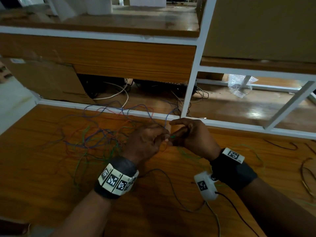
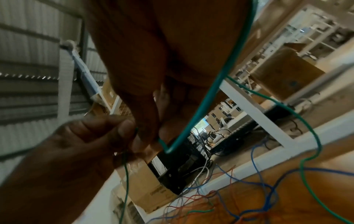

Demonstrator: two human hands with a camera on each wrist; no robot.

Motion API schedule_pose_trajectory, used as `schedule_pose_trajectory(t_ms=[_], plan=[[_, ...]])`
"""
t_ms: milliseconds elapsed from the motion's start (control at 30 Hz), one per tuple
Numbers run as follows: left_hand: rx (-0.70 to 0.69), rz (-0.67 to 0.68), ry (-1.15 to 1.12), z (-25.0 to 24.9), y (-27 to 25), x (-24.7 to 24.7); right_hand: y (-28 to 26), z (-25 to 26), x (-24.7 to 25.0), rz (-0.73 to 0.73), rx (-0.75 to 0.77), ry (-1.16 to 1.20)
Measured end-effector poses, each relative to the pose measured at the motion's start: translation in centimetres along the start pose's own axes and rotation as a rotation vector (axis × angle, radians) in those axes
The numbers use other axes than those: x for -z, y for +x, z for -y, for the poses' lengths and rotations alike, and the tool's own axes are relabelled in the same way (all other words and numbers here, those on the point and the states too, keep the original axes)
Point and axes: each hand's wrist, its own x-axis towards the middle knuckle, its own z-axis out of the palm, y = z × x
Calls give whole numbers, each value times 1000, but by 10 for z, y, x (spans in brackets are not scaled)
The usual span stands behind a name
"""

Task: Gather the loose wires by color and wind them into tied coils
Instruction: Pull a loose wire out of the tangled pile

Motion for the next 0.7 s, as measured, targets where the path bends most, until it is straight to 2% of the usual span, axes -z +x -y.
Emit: schedule_pose_trajectory(t_ms=[100,200,267,367,433,533,633,700], plan=[[140,-31,-71,4,0,-1,-3,-3,5,87,-104,104],[166,-20,1,7,-3,-4,-8,-5,6,118,-116,76],[145,2,94,5,-4,-4,-10,-4,4,97,-47,-118],[111,33,188,-2,1,-2,-11,4,-4,-2,196,-592],[146,79,212,-5,11,2,-12,9,-11,-20,292,-766],[245,219,221,3,28,6,-15,11,-18,-57,412,-915],[315,451,82,18,44,11,-16,3,-18,-147,566,-888],[377,569,-70,22,49,13,-12,-5,-14,-240,598,-808]])
